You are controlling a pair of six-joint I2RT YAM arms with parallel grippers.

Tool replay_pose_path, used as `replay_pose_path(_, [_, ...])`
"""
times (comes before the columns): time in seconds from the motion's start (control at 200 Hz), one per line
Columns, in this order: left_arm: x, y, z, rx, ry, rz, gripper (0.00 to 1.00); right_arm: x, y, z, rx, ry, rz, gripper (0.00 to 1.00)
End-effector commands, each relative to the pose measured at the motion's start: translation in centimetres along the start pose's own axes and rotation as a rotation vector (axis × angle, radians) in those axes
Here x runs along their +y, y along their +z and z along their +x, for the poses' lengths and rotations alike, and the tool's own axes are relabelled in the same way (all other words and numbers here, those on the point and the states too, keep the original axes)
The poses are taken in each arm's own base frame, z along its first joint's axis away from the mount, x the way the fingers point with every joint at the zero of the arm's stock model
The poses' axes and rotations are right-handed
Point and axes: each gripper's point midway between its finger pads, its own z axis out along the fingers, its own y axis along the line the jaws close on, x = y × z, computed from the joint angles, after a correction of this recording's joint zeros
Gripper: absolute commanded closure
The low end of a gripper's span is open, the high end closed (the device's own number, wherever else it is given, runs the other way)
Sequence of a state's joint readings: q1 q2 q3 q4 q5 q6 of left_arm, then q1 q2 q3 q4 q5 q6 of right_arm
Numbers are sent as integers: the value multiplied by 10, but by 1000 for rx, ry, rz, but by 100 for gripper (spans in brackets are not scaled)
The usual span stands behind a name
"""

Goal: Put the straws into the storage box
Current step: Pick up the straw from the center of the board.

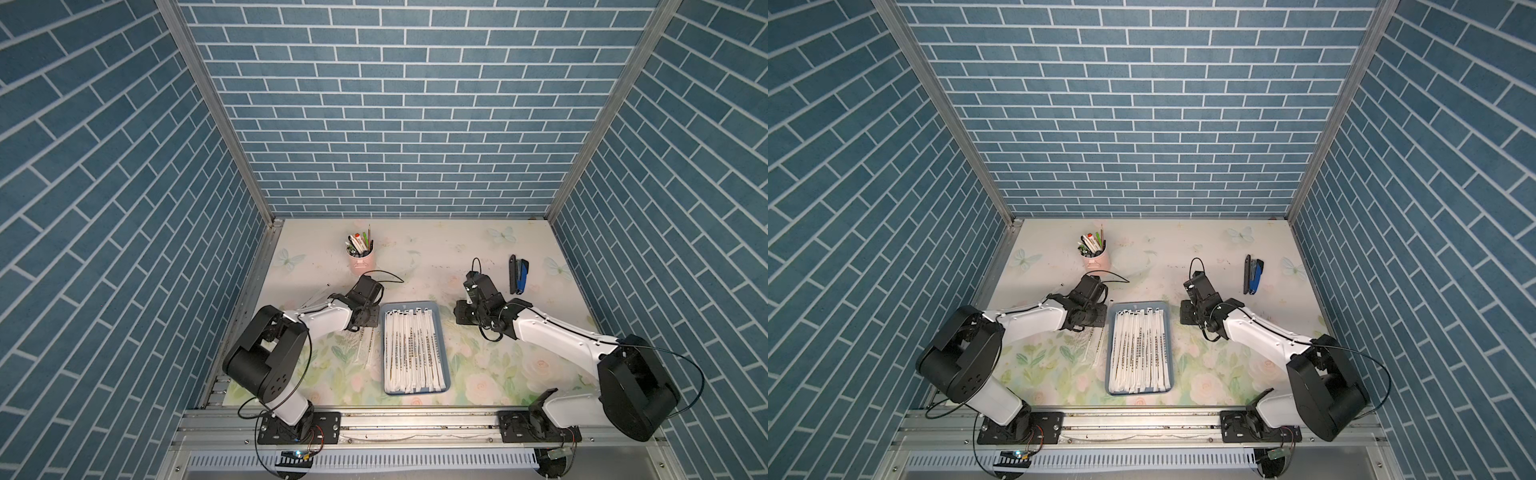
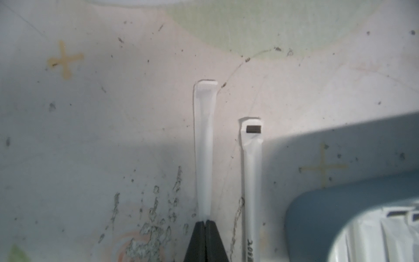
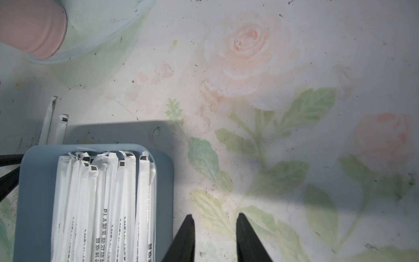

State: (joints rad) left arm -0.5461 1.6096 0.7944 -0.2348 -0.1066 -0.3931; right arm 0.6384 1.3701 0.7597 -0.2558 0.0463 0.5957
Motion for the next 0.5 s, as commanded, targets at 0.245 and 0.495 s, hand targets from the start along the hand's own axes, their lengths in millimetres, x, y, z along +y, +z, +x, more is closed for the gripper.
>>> replay_pose_path(0.245, [29, -76, -24, -97, -100, -123, 98, 0, -2, -1, -8, -13, -11, 67])
replay_pose_path(0.495, [-51, -126, -18, -213, -213, 78, 100, 4, 2, -2, -7, -4, -33, 68])
